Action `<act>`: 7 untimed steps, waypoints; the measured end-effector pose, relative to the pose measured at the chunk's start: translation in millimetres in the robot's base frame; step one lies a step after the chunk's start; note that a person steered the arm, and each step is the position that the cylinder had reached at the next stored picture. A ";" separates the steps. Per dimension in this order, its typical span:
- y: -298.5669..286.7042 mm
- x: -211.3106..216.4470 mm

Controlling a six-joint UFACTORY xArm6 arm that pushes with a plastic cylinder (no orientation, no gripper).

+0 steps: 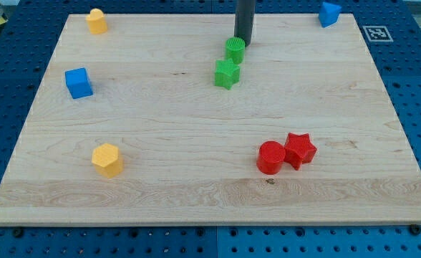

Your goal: Place the arm to the top center

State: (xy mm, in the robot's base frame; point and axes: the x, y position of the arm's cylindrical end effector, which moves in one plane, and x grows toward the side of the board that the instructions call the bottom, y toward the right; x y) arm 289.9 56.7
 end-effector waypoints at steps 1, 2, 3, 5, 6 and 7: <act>0.0 2.4; 0.0 16.6; 0.0 24.6; -28.5 -41.7; -63.8 -50.7; -79.0 -51.7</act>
